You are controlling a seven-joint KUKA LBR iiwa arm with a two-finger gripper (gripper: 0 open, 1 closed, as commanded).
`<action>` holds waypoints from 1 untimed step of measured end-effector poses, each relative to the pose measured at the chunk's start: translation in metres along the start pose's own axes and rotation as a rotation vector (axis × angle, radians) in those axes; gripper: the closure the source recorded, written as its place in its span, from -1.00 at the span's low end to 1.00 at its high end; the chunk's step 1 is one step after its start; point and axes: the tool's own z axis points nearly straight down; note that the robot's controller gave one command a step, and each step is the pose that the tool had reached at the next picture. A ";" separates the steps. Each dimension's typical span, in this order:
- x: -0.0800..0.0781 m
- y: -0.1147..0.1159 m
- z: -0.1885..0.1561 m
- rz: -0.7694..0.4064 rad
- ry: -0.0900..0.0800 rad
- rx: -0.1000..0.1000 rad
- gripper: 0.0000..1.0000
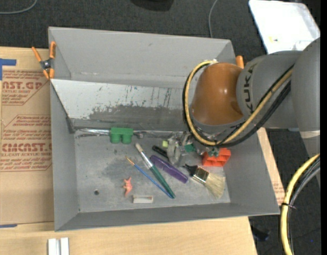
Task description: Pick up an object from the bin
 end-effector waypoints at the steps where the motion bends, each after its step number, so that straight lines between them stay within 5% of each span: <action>1: 0.011 0.018 -0.002 0.032 0.003 -0.002 1.00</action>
Offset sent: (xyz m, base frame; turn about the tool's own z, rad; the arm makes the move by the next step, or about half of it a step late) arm -0.0225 0.0363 0.0009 0.0355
